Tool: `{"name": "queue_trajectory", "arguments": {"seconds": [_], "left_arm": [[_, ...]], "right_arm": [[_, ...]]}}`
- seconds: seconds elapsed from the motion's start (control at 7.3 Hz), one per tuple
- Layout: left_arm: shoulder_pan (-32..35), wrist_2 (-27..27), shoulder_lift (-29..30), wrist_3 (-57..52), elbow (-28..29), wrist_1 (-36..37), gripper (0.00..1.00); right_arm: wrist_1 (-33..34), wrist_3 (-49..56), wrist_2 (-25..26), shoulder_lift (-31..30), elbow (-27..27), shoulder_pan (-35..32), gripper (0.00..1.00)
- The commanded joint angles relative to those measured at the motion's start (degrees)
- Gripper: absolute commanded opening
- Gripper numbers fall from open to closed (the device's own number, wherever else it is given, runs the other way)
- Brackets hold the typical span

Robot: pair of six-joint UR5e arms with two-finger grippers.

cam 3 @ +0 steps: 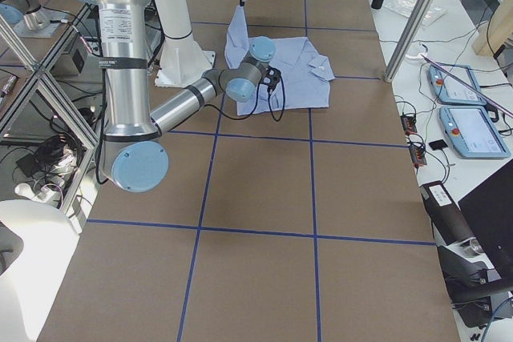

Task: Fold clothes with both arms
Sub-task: 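Carry the hem with both grippers over the shirt toward the collar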

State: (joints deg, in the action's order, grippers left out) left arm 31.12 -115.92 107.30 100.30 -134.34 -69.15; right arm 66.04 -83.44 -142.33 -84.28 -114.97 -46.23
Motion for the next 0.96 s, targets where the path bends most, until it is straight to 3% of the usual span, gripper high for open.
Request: {"name": "queue_trajectory", "arguments": {"seconds": [0.0,0.41,0.82], "left_arm": [[2.97,-0.8,3.24,-1.94,5.2,-0.19,0.0],[8.23,-0.8,7.48,-7.28,13.39,-2.03,0.0],[14.13,-0.88,7.57,-15.56,19.09,-6.23,0.0]], "right_arm": [[0.14,0.03,-0.05,8.21,6.65,-3.51,0.0],[0.14,0.03,0.3,17.63,15.89,-6.76,0.0],[-0.3,0.47,3.89,21.94,20.21,-8.88,0.0]]}}
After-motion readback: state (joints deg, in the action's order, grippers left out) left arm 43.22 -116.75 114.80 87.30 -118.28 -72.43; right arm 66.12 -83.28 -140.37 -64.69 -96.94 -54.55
